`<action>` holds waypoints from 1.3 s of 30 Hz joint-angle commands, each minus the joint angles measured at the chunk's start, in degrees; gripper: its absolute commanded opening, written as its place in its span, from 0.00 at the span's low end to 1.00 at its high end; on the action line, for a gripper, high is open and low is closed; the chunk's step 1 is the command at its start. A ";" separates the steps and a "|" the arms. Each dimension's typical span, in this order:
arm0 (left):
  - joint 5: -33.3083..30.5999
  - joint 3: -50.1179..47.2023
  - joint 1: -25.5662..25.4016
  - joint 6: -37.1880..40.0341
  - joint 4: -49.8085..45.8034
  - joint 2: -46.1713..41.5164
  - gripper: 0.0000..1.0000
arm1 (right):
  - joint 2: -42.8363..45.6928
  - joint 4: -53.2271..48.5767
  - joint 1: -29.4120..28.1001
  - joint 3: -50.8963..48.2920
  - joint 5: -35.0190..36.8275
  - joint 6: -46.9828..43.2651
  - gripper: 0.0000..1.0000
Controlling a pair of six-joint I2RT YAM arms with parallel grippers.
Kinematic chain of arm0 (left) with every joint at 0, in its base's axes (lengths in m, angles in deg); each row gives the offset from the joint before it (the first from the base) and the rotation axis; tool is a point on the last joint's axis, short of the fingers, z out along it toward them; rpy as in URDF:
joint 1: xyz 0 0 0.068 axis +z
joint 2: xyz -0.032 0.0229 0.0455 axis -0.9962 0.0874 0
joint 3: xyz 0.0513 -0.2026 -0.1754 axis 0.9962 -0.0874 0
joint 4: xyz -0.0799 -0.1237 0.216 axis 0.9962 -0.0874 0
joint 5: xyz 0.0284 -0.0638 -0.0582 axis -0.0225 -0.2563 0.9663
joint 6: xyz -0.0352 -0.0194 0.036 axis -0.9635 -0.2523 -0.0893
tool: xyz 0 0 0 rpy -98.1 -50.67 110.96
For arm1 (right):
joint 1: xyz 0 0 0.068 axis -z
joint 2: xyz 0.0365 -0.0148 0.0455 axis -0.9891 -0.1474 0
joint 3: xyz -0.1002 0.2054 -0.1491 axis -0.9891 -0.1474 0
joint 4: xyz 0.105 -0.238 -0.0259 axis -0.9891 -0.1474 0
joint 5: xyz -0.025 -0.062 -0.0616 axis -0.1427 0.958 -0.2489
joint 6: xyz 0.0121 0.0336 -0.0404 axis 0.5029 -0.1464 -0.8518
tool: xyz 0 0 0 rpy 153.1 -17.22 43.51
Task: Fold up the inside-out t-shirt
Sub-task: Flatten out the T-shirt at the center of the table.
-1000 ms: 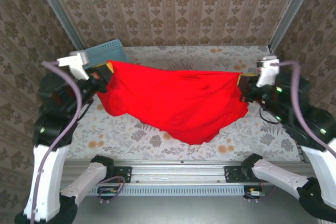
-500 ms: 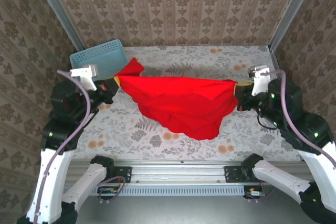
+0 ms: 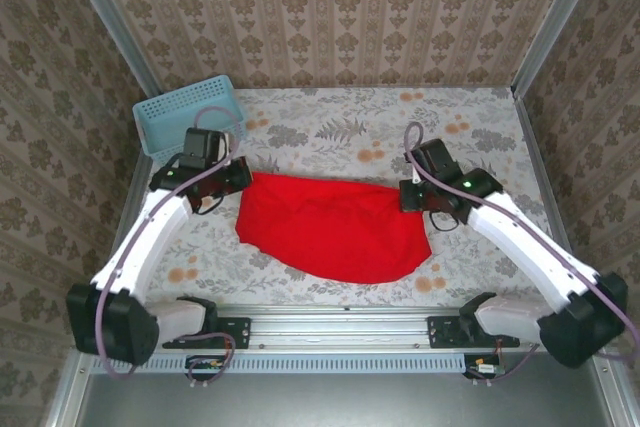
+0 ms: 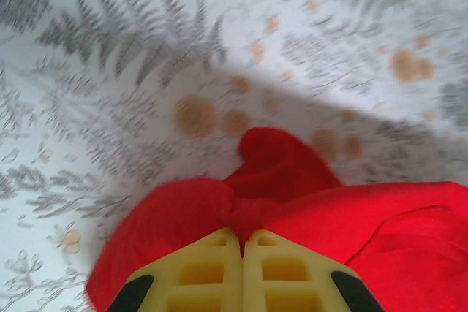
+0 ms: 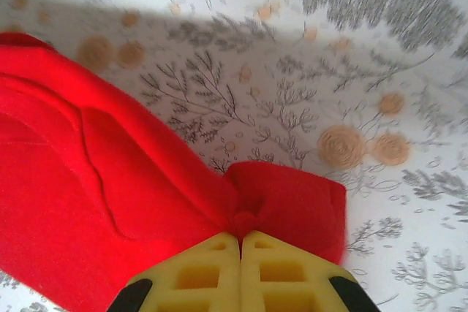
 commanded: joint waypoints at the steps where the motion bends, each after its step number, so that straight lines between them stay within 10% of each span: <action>1: -1.86 -0.88 1.49 0.01 -0.90 1.57 0.00 | -4.02 4.87 0.50 0.28 -3.20 2.69 0.10; 11: -0.90 -4.08 1.69 1.14 1.73 0.92 0.00 | 2.56 7.93 10.76 -7.39 -12.94 3.46 0.50; 39: -1.69 -6.58 1.88 0.36 2.48 -0.69 0.00 | -12.09 23.87 19.34 -17.55 -26.31 11.32 0.55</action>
